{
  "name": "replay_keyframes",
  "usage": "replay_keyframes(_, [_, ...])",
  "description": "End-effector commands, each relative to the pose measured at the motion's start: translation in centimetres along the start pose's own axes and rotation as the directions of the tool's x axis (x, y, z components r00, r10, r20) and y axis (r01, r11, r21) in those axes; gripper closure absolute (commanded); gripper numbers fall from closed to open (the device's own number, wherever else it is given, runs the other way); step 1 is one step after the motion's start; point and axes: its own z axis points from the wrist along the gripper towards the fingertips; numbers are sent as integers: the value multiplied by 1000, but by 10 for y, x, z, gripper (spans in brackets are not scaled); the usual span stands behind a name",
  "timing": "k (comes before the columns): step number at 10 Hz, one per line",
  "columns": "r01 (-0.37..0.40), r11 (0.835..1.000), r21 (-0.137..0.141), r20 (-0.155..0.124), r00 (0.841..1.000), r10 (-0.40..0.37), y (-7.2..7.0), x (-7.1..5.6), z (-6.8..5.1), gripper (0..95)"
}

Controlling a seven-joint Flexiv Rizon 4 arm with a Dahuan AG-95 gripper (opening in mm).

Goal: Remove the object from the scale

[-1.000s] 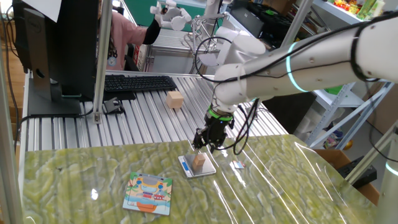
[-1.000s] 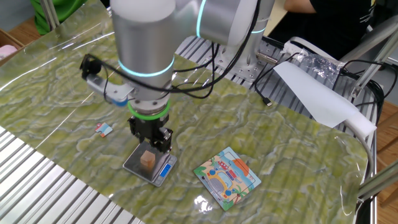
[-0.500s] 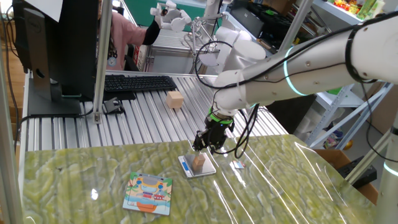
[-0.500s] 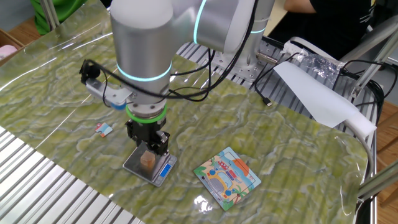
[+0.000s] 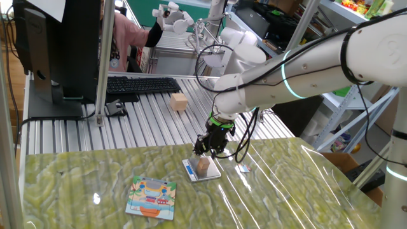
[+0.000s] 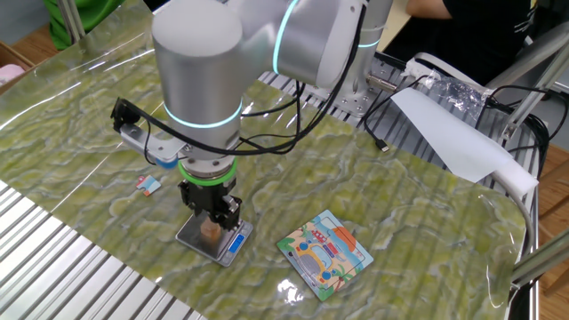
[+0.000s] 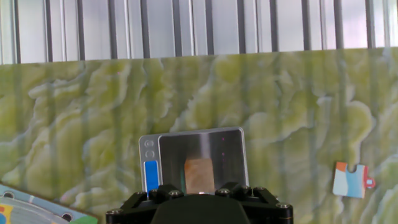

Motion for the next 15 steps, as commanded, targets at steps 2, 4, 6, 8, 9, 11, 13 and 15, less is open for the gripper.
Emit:
replay_keyframes(2, [-2, 1000, 1, 1, 1000, 2, 1, -4, 6, 380])
replay_keyframes(4, [-2, 1000, 1, 3, 1000, 2, 0, -5, 9, 380])
replay_keyframes(6, [4, 1000, -1, 4, 1000, -4, -3, -7, 15, 570])
replay_keyframes(8, [7, 1000, -1, 4, 1000, -7, -5, -7, 17, 760])
replay_keyframes(9, [7, 1000, -1, 4, 1000, -7, -5, -7, 17, 760])
replay_keyframes(11, [7, 1000, -1, 3, 1000, -7, -5, -7, 16, 950])
replay_keyframes(13, [6, 1000, -1, 3, 1000, -6, -5, -7, 16, 950])
replay_keyframes(15, [7, 1000, 1, 2, 1000, -7, -5, -7, 16, 950])
